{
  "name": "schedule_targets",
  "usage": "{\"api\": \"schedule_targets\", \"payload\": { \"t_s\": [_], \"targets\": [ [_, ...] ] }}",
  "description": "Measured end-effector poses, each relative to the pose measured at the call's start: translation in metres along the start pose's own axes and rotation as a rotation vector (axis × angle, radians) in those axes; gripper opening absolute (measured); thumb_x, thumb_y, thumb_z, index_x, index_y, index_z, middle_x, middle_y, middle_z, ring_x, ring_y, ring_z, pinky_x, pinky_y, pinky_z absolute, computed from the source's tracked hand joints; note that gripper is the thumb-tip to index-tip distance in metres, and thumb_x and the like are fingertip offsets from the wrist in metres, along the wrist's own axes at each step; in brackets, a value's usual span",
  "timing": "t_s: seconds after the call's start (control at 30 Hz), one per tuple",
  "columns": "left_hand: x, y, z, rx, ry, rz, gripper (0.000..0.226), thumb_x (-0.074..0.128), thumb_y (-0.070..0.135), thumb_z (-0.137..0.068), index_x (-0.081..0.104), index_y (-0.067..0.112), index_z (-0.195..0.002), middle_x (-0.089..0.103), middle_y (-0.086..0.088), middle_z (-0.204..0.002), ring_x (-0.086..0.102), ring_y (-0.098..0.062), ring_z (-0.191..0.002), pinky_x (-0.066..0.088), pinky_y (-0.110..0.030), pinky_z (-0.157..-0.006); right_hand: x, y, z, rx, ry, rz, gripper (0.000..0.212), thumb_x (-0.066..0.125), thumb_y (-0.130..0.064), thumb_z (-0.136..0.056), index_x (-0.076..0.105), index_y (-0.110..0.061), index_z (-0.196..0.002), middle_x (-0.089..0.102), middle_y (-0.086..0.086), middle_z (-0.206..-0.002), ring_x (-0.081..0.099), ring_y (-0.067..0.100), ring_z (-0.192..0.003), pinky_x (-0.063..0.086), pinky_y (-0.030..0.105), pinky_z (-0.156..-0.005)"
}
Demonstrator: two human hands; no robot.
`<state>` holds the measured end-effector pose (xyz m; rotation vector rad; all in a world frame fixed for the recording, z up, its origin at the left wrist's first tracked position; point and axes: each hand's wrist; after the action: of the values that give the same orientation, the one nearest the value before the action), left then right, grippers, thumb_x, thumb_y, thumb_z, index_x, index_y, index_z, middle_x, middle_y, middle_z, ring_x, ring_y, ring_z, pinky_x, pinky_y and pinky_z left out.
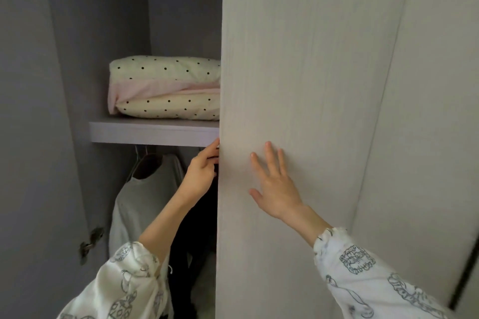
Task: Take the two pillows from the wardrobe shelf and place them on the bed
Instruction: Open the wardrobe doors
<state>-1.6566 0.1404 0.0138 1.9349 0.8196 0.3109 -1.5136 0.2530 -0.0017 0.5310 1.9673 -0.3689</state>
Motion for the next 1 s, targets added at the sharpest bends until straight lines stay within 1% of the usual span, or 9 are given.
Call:
{"api": "schedule_targets", "payload": {
  "t_s": [0.17,0.33,0.4,0.5,0.67,0.73,0.8,0.87,1.0],
  "targets": [
    [-0.004,0.026,0.049,0.008,-0.159,0.094,0.061,0.026,-0.011,-0.091,0.033,0.022,-0.142,0.054,0.001,-0.115,0.057,-0.011,-0.105,0.055,-0.022,-0.076,-0.01,-0.031,0.051,0.088,-0.036,-0.372,0.079,0.048,-0.018,-0.094,-0.009,-0.022,-0.148,-0.032,0.002,-0.152,-0.013,0.026,-0.144,0.012,0.032,-0.114],
    [0.008,0.054,0.087,-0.034,-0.234,0.125,0.059,0.027,-0.01,-0.091,0.033,0.022,-0.14,0.051,0.004,-0.115,0.056,-0.008,-0.103,0.054,-0.018,-0.069,-0.024,-0.045,0.102,0.186,-0.139,-0.687,0.069,0.043,-0.006,-0.094,0.004,-0.026,-0.149,-0.015,-0.005,-0.157,0.004,0.012,-0.144,0.011,0.018,-0.11],
    [0.016,0.06,0.1,-0.032,-0.241,0.139,0.058,0.028,-0.009,-0.091,0.035,0.024,-0.139,0.051,0.003,-0.117,0.056,-0.008,-0.104,0.053,-0.019,-0.07,-0.026,-0.05,0.123,0.202,-0.142,-0.765,0.065,0.042,-0.005,-0.095,0.011,-0.024,-0.148,0.001,-0.003,-0.158,0.011,0.013,-0.144,0.012,0.026,-0.116],
    [0.03,0.071,0.121,-0.032,-0.242,0.176,0.056,0.028,-0.006,-0.092,0.035,0.025,-0.139,0.05,-0.002,-0.125,0.054,-0.01,-0.109,0.053,-0.019,-0.071,-0.033,-0.053,0.153,0.266,-0.122,-0.918,0.06,0.04,-0.008,-0.097,0.015,-0.028,-0.148,0.018,-0.006,-0.156,0.028,0.013,-0.139,0.026,0.036,-0.115],
    [0.069,0.092,0.163,0.013,-0.214,0.227,0.048,0.03,0.001,-0.096,0.047,0.031,-0.129,0.049,-0.007,-0.129,0.054,-0.012,-0.113,0.052,-0.02,-0.077,-0.057,-0.038,0.203,0.338,-0.111,-1.071,0.058,0.038,-0.008,-0.098,0.015,-0.026,-0.148,0.021,-0.006,-0.155,0.028,0.01,-0.138,0.028,0.036,-0.114],
    [0.085,0.103,0.176,0.037,-0.24,0.214,0.046,0.029,0.004,-0.097,0.051,0.038,-0.118,0.05,-0.004,-0.124,0.054,-0.014,-0.113,0.051,-0.03,-0.087,-0.067,-0.028,0.222,0.347,-0.11,-1.083,0.056,0.036,-0.005,-0.098,0.017,-0.023,-0.148,0.018,-0.006,-0.156,0.024,0.01,-0.14,0.024,0.036,-0.115],
    [0.098,0.113,0.185,0.029,-0.279,0.165,0.043,0.029,0.007,-0.098,0.05,0.034,-0.124,0.048,-0.007,-0.128,0.052,-0.017,-0.116,0.048,-0.038,-0.095,-0.077,-0.018,0.239,0.348,-0.113,-1.073,0.055,0.036,-0.007,-0.098,0.019,-0.024,-0.147,0.02,-0.008,-0.155,0.021,0.01,-0.141,0.021,0.037,-0.117],
    [0.109,0.12,0.191,0.022,-0.29,0.136,0.04,0.031,0.011,-0.099,0.048,0.027,-0.13,0.049,-0.008,-0.132,0.052,-0.015,-0.117,0.047,-0.035,-0.095,-0.086,-0.007,0.255,0.354,-0.118,-1.075,0.055,0.037,-0.009,-0.098,0.02,-0.027,-0.147,0.023,-0.011,-0.154,0.022,0.009,-0.141,0.022,0.039,-0.117],
    [0.138,0.139,0.206,0.02,-0.329,0.177,0.033,0.033,0.014,-0.1,0.051,0.03,-0.123,0.055,0.0,-0.127,0.055,-0.007,-0.11,0.05,-0.026,-0.089,-0.099,0.01,0.282,0.391,-0.091,-1.121,0.053,0.037,-0.012,-0.099,0.021,-0.031,-0.146,0.027,-0.02,-0.146,0.025,0.009,-0.14,0.022,0.041,-0.116]
  ]
}}
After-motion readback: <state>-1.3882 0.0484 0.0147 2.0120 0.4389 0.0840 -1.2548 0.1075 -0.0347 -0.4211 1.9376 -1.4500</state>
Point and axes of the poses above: each hand's wrist, its own z-axis away from the middle knuckle, its own x-axis out of the palm, y = z × x
